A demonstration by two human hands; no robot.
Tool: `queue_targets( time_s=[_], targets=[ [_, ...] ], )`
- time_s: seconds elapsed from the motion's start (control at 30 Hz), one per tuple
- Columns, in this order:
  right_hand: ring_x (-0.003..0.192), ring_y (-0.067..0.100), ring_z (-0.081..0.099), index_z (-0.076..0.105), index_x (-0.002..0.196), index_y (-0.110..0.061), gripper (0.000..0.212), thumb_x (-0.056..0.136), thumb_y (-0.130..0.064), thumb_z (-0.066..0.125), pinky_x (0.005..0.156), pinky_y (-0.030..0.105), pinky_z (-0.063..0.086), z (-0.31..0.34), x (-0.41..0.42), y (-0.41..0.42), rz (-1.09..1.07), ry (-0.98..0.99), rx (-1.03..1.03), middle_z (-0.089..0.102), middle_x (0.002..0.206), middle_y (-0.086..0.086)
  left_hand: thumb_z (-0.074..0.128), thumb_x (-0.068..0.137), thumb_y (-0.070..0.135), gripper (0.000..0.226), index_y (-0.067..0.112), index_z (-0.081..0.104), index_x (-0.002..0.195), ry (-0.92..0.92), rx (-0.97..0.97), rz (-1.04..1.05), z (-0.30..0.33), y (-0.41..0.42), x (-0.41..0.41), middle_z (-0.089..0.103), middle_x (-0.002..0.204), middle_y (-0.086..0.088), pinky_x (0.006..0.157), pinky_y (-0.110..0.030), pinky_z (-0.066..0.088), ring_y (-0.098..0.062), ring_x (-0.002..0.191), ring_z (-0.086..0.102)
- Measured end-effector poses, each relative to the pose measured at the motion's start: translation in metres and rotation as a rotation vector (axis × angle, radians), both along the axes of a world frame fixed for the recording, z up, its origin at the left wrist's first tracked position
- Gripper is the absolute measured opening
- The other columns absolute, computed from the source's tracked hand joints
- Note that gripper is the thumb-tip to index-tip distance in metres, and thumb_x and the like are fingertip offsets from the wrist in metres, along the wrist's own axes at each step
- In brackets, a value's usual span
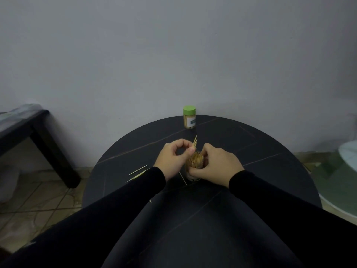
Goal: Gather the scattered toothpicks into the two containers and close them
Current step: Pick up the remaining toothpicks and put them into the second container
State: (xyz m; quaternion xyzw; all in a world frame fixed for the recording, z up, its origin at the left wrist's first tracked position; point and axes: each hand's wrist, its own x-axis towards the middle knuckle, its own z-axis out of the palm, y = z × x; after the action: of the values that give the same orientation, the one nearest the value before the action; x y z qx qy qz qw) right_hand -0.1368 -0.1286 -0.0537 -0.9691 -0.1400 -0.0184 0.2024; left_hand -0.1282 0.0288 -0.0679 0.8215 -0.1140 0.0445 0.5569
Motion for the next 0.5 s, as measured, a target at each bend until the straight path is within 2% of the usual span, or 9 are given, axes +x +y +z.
queue_targets(
  time_s=[0.07, 0.17, 0.23, 0.3, 0.4, 0.47, 0.5],
  targets=[
    [0.070, 0.001, 0.053, 0.044, 0.091, -0.027, 0.046, 0.074, -0.064, 0.065, 0.056, 0.021, 0.036, 0.000, 0.000, 0.000, 0.007, 0.006, 0.000, 0.057, 0.081, -0.011, 0.064, 0.087, 0.033, 0.005, 0.038, 0.063, 0.084, -0.054, 0.073, 0.035, -0.003, 0.004, -0.003, 0.058, 0.101, 0.006, 0.090, -0.033, 0.043, -0.010, 0.103, 0.049],
    [0.070, 0.001, 0.054, 0.045, 0.093, -0.027, 0.048, 0.073, -0.066, 0.065, 0.056, 0.021, 0.037, 0.000, 0.001, 0.000, 0.009, 0.025, 0.011, 0.057, 0.082, -0.011, 0.064, 0.086, 0.018, 0.017, 0.035, 0.063, 0.084, -0.127, 0.095, 0.046, -0.003, 0.008, -0.006, 0.057, 0.101, 0.015, 0.088, -0.029, 0.035, -0.008, 0.108, 0.042],
    [0.069, 0.000, 0.053, 0.044, 0.092, -0.028, 0.048, 0.072, -0.067, 0.065, 0.056, 0.021, 0.037, -0.001, 0.002, 0.000, 0.004, 0.021, 0.009, 0.057, 0.081, -0.011, 0.060, 0.083, 0.018, 0.022, 0.038, 0.063, 0.092, -0.133, 0.095, 0.023, -0.002, 0.012, -0.007, 0.057, 0.104, 0.020, 0.086, -0.026, 0.034, -0.004, 0.107, 0.041],
    [0.069, -0.001, 0.052, 0.044, 0.091, -0.028, 0.048, 0.073, -0.067, 0.065, 0.056, 0.022, 0.036, -0.001, 0.001, 0.000, -0.002, 0.007, 0.009, 0.057, 0.080, -0.011, 0.052, 0.075, 0.020, 0.039, 0.039, 0.058, 0.109, -0.198, 0.171, -0.011, 0.001, 0.016, -0.009, 0.054, 0.114, 0.024, 0.089, -0.022, 0.033, 0.001, 0.111, 0.039],
    [0.069, 0.001, 0.052, 0.045, 0.094, -0.027, 0.050, 0.072, -0.068, 0.063, 0.057, 0.024, 0.036, -0.001, 0.001, 0.000, -0.001, -0.009, 0.024, 0.057, 0.082, -0.012, 0.044, 0.078, 0.021, 0.057, 0.028, 0.050, 0.134, -0.473, 0.533, -0.126, 0.007, 0.022, -0.008, 0.051, 0.134, 0.015, 0.098, -0.029, 0.030, -0.008, 0.122, 0.036],
    [0.072, 0.002, 0.052, 0.044, 0.098, -0.027, 0.049, 0.074, -0.066, 0.064, 0.064, 0.025, 0.039, 0.000, 0.001, -0.001, 0.014, 0.006, 0.021, 0.054, 0.084, -0.013, 0.038, 0.086, 0.031, 0.052, 0.026, 0.050, 0.136, -0.621, 0.795, -0.168, 0.006, 0.023, -0.006, 0.048, 0.140, 0.012, 0.095, -0.033, 0.029, -0.014, 0.124, 0.036],
    [0.072, 0.002, 0.051, 0.043, 0.099, -0.028, 0.048, 0.075, -0.064, 0.064, 0.068, 0.026, 0.040, 0.000, 0.001, -0.001, 0.020, 0.019, 0.016, 0.053, 0.083, -0.013, 0.036, 0.090, 0.038, 0.049, 0.026, 0.052, 0.135, -0.646, 0.865, -0.172, 0.005, 0.023, -0.006, 0.048, 0.142, 0.012, 0.094, -0.035, 0.030, -0.015, 0.124, 0.036]
  ],
)
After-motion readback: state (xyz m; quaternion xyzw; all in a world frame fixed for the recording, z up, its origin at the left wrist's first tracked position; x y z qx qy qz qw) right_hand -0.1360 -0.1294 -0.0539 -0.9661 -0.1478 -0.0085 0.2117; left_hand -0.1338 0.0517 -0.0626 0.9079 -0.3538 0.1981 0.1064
